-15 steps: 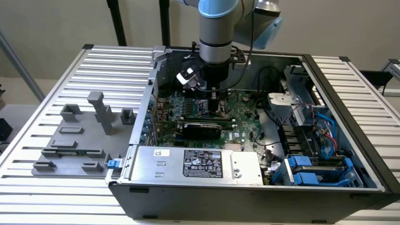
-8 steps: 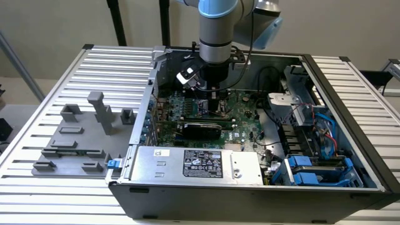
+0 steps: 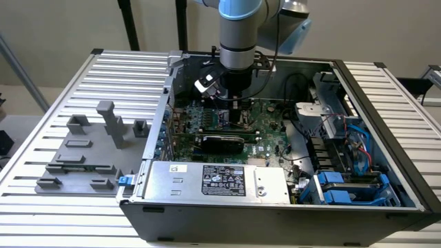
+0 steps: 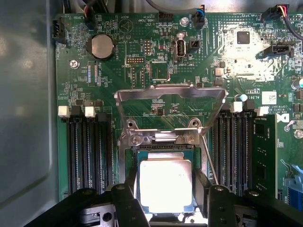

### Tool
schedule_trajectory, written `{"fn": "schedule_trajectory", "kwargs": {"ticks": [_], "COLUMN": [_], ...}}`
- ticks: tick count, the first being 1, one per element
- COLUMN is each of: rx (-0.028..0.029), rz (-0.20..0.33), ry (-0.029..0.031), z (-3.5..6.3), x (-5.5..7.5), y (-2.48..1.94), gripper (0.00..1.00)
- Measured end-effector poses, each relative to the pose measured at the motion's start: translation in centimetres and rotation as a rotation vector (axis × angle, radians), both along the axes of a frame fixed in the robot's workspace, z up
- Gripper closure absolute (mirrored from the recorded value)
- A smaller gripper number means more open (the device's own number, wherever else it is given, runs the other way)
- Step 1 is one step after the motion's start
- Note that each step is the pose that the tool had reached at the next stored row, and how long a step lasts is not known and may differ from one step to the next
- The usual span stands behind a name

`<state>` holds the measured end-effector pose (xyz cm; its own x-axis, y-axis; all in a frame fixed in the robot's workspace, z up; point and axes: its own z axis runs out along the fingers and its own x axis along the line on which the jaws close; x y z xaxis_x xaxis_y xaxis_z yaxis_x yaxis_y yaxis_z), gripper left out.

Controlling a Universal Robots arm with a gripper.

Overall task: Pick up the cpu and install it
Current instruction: 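Place the cpu into insertion slot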

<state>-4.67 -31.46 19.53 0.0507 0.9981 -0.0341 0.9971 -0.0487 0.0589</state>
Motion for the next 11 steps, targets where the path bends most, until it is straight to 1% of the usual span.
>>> {"fn": "schedule_trajectory", "kwargs": {"ticks": [11], "rx": [-0.0024], "rz": [-0.012], "ry": [-0.0002], "z": [-0.14], "x": [0.0], "y": [0.08], "gripper": [0.45]}}
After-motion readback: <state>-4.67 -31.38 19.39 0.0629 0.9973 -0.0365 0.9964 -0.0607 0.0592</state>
